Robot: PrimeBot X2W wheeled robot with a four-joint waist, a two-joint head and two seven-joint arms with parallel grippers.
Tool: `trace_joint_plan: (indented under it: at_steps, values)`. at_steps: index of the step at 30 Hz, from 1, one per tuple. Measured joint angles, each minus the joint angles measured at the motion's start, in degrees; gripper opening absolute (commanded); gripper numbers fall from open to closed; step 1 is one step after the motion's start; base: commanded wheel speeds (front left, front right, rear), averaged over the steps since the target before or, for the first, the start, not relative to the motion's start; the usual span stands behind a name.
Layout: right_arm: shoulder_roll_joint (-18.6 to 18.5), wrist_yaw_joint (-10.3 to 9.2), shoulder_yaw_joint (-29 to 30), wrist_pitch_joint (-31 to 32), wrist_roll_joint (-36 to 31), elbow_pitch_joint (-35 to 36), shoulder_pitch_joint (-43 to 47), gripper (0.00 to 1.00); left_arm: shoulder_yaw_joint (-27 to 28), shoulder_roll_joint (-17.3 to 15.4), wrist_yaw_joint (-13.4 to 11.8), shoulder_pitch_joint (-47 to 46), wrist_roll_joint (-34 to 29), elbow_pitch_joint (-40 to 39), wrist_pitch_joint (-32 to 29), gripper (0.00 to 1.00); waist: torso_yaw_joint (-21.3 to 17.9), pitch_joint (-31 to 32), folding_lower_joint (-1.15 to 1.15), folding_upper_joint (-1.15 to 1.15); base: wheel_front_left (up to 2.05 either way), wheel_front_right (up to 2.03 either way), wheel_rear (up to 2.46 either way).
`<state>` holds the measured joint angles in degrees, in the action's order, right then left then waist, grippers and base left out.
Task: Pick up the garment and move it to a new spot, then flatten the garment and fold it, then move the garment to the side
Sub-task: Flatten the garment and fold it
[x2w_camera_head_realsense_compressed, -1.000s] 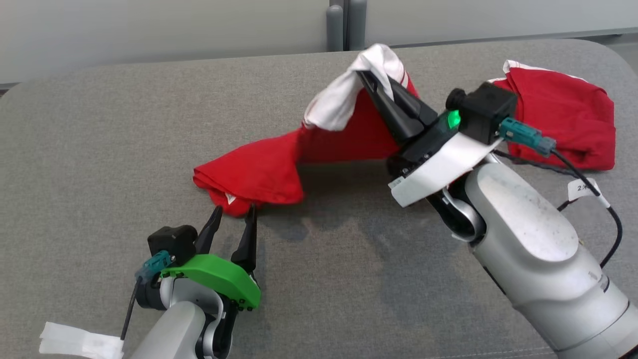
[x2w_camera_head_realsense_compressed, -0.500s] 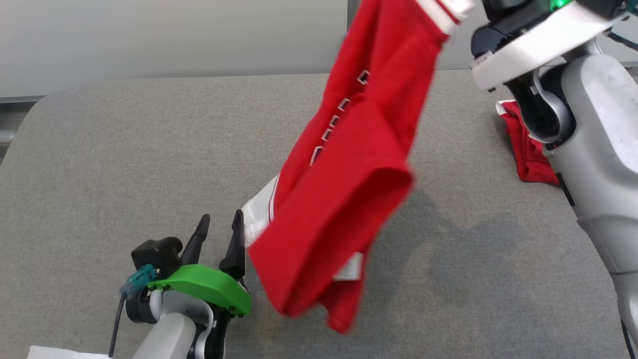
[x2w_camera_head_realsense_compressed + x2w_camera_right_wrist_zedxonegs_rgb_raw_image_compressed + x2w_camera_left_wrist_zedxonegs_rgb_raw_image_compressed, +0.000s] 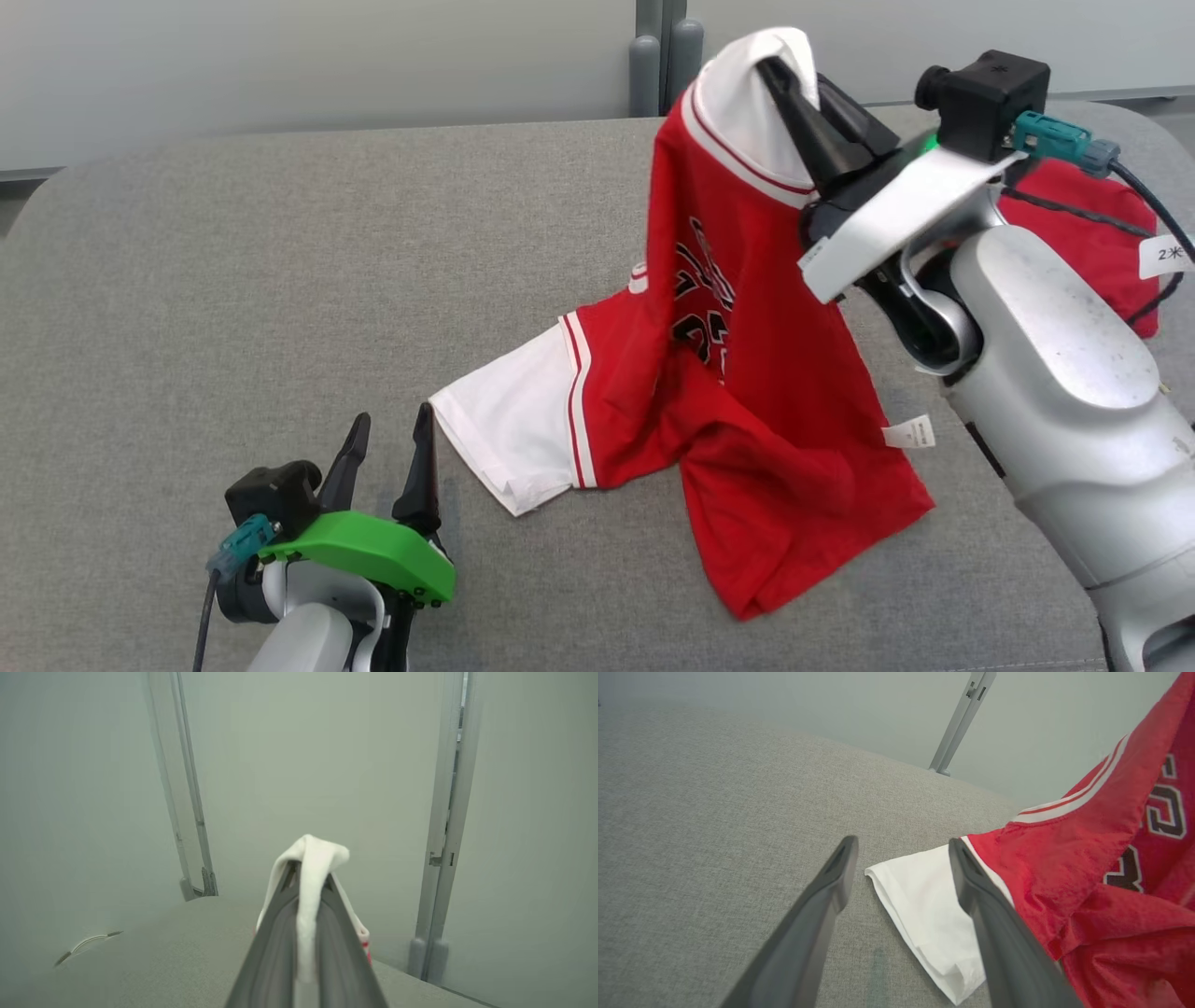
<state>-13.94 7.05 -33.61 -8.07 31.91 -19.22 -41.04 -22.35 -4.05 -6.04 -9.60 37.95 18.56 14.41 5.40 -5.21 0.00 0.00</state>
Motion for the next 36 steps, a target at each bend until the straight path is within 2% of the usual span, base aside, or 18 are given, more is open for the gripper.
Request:
trace_joint_plan:
  at_steps: [6,10,14,19,25,29,32,34,35,36]
  values:
    - [2.50,0.08,0.79,-2.89,-0.01,6.12,-8.18,0.00,1.14,0.34,0.57,0.20,-0.92,-1.12,0.00,1.00,0.18,1.52,0.00,0.00,0.00,0.00,0.00]
    - [-1.20,-0.63,4.04,-3.56,-4.16,6.68,-14.37,0.00,1.69,0.69,1.21,0.26,-1.52,-2.70,0.00,1.00,0.31,2.92,0.00,0.00,0.00,0.00,0.00]
    - [-4.28,-1.19,4.85,-3.36,-5.97,5.03,-15.96,0.00,1.89,0.99,1.51,0.70,-2.02,-4.21,0.00,1.00,0.40,4.40,0.00,0.00,0.00,0.00,0.00]
    - [-1.11,-0.99,1.62,-0.42,-3.66,4.14,-15.32,0.00,3.57,0.98,1.54,3.72,-2.45,-5.71,0.00,1.00,-0.56,5.73,0.00,0.00,0.00,0.00,0.00]
    - [2.01,-0.51,-4.05,2.71,-3.14,2.88,-13.72,0.00,2.75,1.09,1.58,3.85,-3.28,-6.36,0.00,1.00,-1.45,5.71,0.00,0.00,0.00,0.00,0.00]
    - [3.97,-0.51,-4.21,3.59,-3.10,1.99,-14.91,0.00,1.51,1.23,2.04,3.84,-3.42,-6.41,0.00,1.00,-0.91,5.32,0.00,0.00,0.00,0.00,0.00]
    - [4.01,-0.68,-2.93,3.60,-3.30,1.07,-16.68,0.00,1.55,1.23,2.05,3.83,-3.43,-6.47,0.00,1.00,-0.39,5.15,0.00,0.00,0.00,0.00,0.00]
    - [2.93,-1.77,-1.57,3.65,-4.00,-0.70,-18.27,0.00,1.78,1.23,2.05,3.82,-3.44,-6.69,0.00,1.00,0.22,5.01,0.00,0.00,0.00,0.00,0.00]
    - [0.96,-2.66,-0.81,4.38,-4.23,-3.44,-18.18,0.00,2.16,1.24,2.04,3.82,-3.45,-7.00,0.00,1.00,0.87,4.84,0.00,0.00,0.00,0.00,0.00]
    - [0.96,-2.66,-0.81,4.38,-4.23,-3.44,-18.18,0.00,2.16,1.24,2.04,3.82,-3.45,-7.00,0.00,1.00,0.87,4.84,0.00,0.00,0.00,0.00,0.00]
